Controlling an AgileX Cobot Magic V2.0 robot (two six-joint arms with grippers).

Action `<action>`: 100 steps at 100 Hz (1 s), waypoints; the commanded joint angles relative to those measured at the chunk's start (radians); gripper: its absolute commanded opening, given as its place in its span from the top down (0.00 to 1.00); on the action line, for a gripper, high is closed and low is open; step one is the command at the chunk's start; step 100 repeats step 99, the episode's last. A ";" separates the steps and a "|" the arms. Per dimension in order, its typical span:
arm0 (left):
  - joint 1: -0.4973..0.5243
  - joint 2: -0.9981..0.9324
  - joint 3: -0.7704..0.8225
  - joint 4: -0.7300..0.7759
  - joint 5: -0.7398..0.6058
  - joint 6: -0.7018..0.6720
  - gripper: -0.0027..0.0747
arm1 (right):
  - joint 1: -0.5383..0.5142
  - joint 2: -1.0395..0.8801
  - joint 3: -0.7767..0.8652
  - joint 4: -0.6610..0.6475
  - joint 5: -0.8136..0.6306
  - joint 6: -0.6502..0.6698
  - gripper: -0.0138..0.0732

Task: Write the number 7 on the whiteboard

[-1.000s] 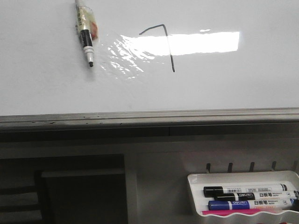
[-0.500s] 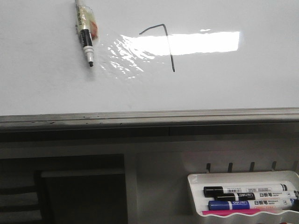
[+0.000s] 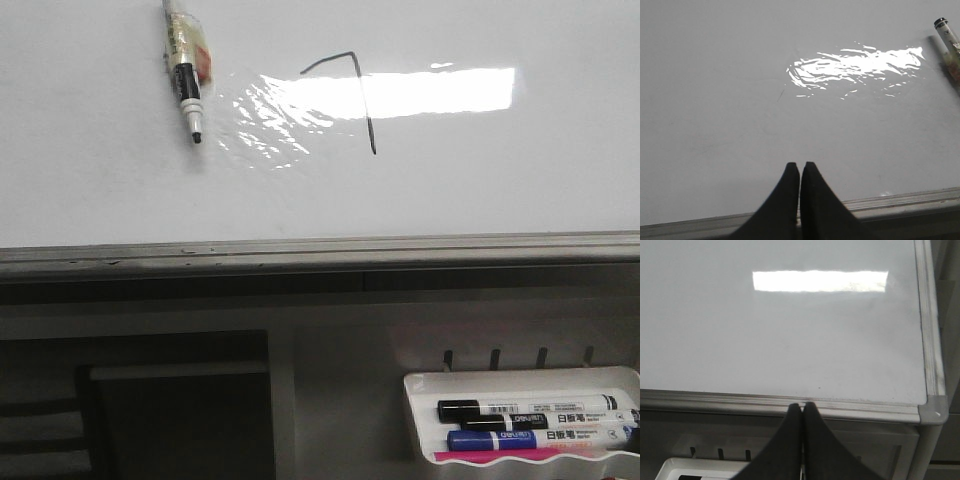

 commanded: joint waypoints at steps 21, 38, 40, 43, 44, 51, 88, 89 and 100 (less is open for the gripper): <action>-0.008 -0.030 0.035 -0.005 -0.066 -0.010 0.99 | 0.004 -0.018 0.029 0.089 -0.099 -0.160 0.91; -0.008 -0.030 0.035 -0.005 -0.066 -0.010 0.99 | 0.004 -0.018 0.029 0.089 -0.099 -0.159 0.91; -0.008 -0.030 0.035 -0.005 -0.066 -0.010 0.99 | 0.004 -0.018 0.029 0.089 -0.099 -0.159 0.91; -0.008 -0.030 0.035 -0.005 -0.066 -0.010 0.99 | 0.004 -0.018 0.029 0.089 -0.094 -0.159 0.91; -0.008 -0.030 0.035 -0.005 -0.066 -0.010 0.99 | 0.004 -0.018 0.029 0.089 -0.093 -0.159 0.91; -0.008 -0.030 0.035 -0.005 -0.066 -0.010 0.99 | 0.004 -0.018 0.029 0.089 -0.095 -0.159 0.91; -0.008 -0.030 0.035 -0.005 -0.066 -0.010 0.99 | 0.004 -0.018 0.029 0.089 -0.095 -0.159 0.91; -0.008 -0.030 0.035 -0.005 -0.066 -0.010 0.99 | 0.004 -0.018 0.029 0.089 -0.095 -0.159 0.91; -0.008 -0.030 0.035 -0.005 -0.066 -0.010 0.99 | 0.004 -0.018 0.029 0.089 -0.095 -0.159 0.91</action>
